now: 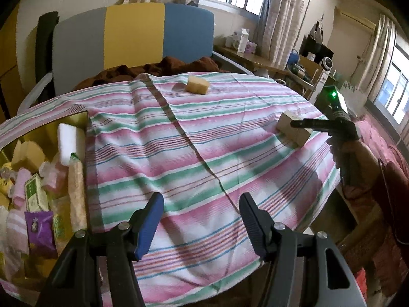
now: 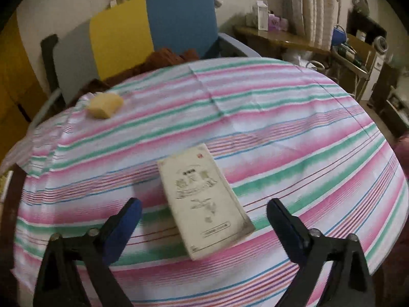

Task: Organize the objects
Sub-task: 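Grasp the beige printed cream box with the right tool while the left tool grasps the yellow sponge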

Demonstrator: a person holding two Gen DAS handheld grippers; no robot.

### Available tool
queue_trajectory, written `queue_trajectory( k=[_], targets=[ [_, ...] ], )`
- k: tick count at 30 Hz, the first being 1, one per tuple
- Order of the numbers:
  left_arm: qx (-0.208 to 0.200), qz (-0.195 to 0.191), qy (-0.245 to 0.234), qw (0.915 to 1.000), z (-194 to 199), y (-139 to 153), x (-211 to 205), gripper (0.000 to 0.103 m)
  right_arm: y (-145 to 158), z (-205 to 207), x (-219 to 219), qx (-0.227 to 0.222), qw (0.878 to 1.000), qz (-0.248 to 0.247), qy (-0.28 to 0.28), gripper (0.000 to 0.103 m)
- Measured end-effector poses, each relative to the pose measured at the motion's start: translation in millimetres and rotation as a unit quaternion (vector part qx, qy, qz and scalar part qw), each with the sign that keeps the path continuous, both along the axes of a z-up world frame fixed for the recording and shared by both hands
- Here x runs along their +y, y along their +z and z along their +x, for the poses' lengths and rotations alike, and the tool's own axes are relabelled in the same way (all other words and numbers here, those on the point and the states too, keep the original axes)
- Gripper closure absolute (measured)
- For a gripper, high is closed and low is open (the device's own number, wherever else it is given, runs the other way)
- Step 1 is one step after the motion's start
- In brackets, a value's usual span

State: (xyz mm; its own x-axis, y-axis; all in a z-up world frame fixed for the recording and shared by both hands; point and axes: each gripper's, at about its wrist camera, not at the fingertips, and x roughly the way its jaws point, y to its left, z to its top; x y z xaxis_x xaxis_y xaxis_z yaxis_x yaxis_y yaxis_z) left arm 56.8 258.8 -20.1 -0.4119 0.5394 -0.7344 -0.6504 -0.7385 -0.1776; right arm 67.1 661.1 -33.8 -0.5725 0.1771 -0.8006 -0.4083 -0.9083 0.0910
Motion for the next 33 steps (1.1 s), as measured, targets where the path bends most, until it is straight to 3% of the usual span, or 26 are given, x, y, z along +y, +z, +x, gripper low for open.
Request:
queue_trajectory(
  k=[2, 7, 14, 18, 22, 27, 33],
  targets=[
    [-0.001, -0.003, 0.001, 1.0, -8.0, -1.3, 8.1, 0.041, -7.3, -1.9, 2.8, -0.01, 1.0, -0.007, 0.005, 0.034],
    [-0.014, -0.009, 0.0, 0.9999, -40.0, -5.7, 42.7, 0.041, -12.2, -4.6, 4.2, -0.022, 1.0, -0.018, -0.004, 0.049],
    [0.0, -0.014, -0.011, 0.9999, -102.9, -6.8, 117.4, 0.04, -10.8, -0.8, 10.3, -0.028, 0.999, -0.026, -0.034, 0.049],
    [-0.004, -0.011, -0.015, 0.9998, -147.7, -12.3, 165.1, 0.033, -12.1, -4.1, 4.6, -0.034, 0.999, -0.015, -0.025, 0.049],
    [0.005, -0.037, -0.014, 0.9992, -194.0, -22.6, 211.3, 0.016, -13.4, -9.3, -5.1, -0.041, 0.999, -0.01, -0.005, 0.05],
    [0.043, -0.092, -0.006, 0.9948, -234.2, -39.9, 251.7, 0.016, -20.5, -12.5, -8.7, -0.06, 0.998, -0.024, -0.001, 0.05],
    [0.031, -0.108, 0.0, 0.9936, -268.6, -57.7, 278.9, 0.016, -17.0, -10.9, -7.4, -0.052, 0.998, -0.043, 0.003, 0.051]
  ],
)
